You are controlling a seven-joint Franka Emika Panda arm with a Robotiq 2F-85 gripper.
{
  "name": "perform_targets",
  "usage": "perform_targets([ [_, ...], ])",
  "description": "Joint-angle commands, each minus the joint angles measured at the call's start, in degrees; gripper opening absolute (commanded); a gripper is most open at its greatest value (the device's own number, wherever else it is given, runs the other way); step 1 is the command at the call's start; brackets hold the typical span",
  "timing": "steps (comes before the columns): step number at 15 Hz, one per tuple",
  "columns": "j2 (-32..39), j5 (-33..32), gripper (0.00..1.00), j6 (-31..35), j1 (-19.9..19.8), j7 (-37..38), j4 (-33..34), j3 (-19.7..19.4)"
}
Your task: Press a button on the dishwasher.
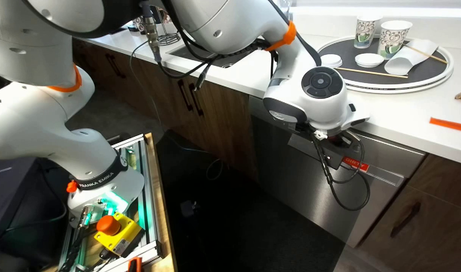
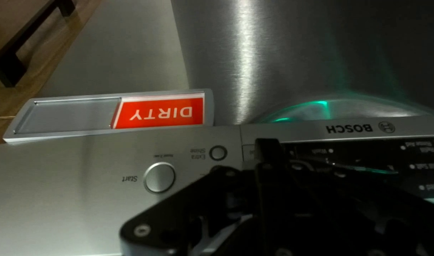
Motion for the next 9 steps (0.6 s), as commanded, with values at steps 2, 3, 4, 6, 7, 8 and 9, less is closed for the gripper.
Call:
perform_targets([
  [2,2.67,1.37,0.00,1.56,-1.84,-1.76,2.19,2.74],
  [3,3.10,0.19,0.00,2.03,-2.68,-0.80,2.44,3.69],
  [4,3.36,0.26,0.00,2.30,-3.10,-0.96,2.57,4.18],
  [6,3.80,0.48,0.00,2.65,-4.28,-1.20,2.74,5.48],
  [7,4.02,0.72,0.00,3.01,-4.93,-1.23,2.77,6.25],
  [8,4.31,0.83,0.00,3.20,-5.65,-1.36,2.86,7.05],
  [9,4.46,1.02,0.00,3.38,-6.48,-1.50,2.78,8.02],
])
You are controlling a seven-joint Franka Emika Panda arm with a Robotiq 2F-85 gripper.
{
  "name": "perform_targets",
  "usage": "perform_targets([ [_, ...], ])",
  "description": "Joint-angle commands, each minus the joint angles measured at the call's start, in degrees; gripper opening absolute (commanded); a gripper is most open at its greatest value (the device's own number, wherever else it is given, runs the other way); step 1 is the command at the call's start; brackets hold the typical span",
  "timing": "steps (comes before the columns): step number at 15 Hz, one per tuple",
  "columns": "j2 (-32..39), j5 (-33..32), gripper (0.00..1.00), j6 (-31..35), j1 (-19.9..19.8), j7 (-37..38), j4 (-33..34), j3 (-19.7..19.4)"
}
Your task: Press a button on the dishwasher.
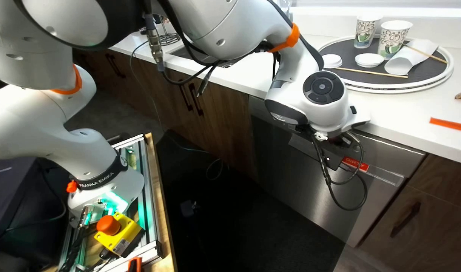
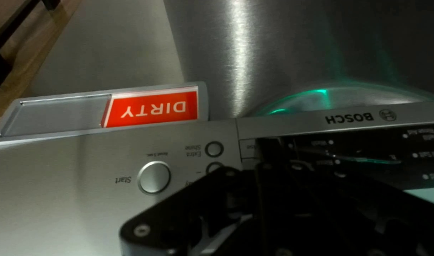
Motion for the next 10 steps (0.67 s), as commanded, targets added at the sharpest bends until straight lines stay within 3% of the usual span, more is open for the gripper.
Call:
perform_targets([
  [1,3.04,1.09,0.00,3.27,-3.16,-1.40,2.11,4.36],
  [10,5.13,2.35,0.00,3.23,-9.42,-0.18,2.14,10.82],
])
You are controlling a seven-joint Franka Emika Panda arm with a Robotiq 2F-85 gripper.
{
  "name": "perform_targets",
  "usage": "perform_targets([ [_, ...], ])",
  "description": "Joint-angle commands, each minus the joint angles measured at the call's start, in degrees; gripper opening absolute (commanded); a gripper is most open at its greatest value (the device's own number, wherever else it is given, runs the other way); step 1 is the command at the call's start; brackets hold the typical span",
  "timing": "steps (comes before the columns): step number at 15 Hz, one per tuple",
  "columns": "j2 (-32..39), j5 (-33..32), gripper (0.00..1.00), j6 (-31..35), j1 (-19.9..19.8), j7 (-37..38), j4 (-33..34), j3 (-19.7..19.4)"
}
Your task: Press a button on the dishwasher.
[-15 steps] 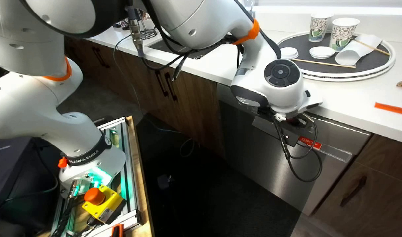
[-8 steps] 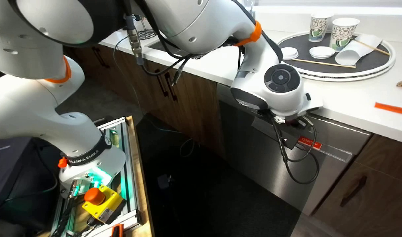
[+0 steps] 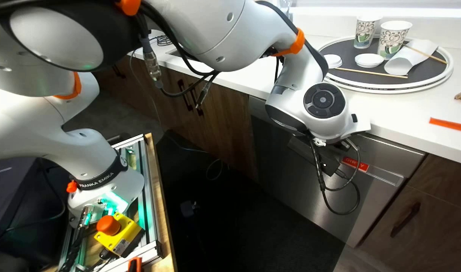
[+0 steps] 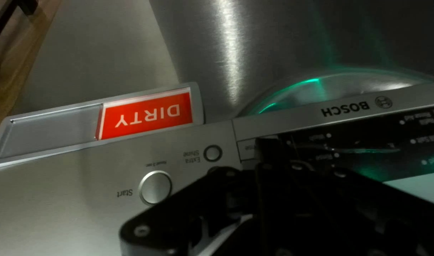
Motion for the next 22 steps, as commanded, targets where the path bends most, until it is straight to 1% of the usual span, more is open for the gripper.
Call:
perform_targets([
  [1,2.86,1.98,0.00,3.01,-2.14,-0.31,2.22,4.04],
  [8,3.23,1.60,0.00,3.65,-2.95,0.20,1.92,4.80],
  [14,1.80,0.12,0.00,3.83,-1.56,1.43,0.64,2.74],
  [17,-0.21,-2.08,0.00,2.55,0.61,3.60,-0.81,-0.63],
  [22,-2.85,-7.47,0.00,4.84,5.37,9.63,-2.92,-7.52],
])
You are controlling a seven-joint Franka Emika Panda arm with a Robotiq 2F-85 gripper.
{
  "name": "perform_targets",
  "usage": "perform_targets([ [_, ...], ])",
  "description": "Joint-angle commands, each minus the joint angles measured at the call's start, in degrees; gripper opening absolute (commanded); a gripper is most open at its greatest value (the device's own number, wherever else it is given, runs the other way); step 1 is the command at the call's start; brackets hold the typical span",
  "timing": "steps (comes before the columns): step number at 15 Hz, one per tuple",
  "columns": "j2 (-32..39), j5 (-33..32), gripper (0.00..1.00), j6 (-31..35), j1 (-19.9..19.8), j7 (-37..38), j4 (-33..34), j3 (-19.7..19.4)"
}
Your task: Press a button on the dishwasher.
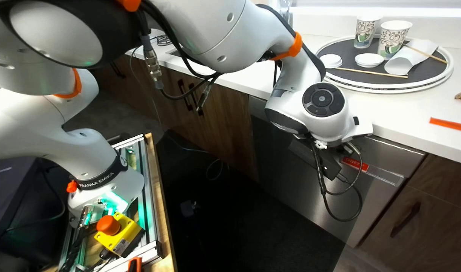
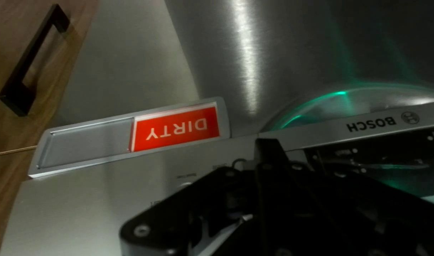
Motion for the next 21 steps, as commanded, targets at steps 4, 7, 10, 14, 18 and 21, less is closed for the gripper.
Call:
perform_targets([
  [4,-2.80,-10.09,0.00,4.12,4.06,10.66,-3.00,-6.28],
  [7,-2.81,-13.67,0.00,4.01,3.36,13.64,-2.74,-5.69],
  [10,-2.82,-16.30,0.00,3.60,3.17,16.02,-2.14,-5.27],
  [14,-2.77,-18.97,0.00,3.15,2.94,18.60,-1.63,-4.82],
  [18,-2.32,-20.80,0.00,2.89,2.75,20.62,-1.08,-4.30],
  [21,-2.06,-21.65,0.00,2.84,2.57,21.51,-0.81,-3.78],
])
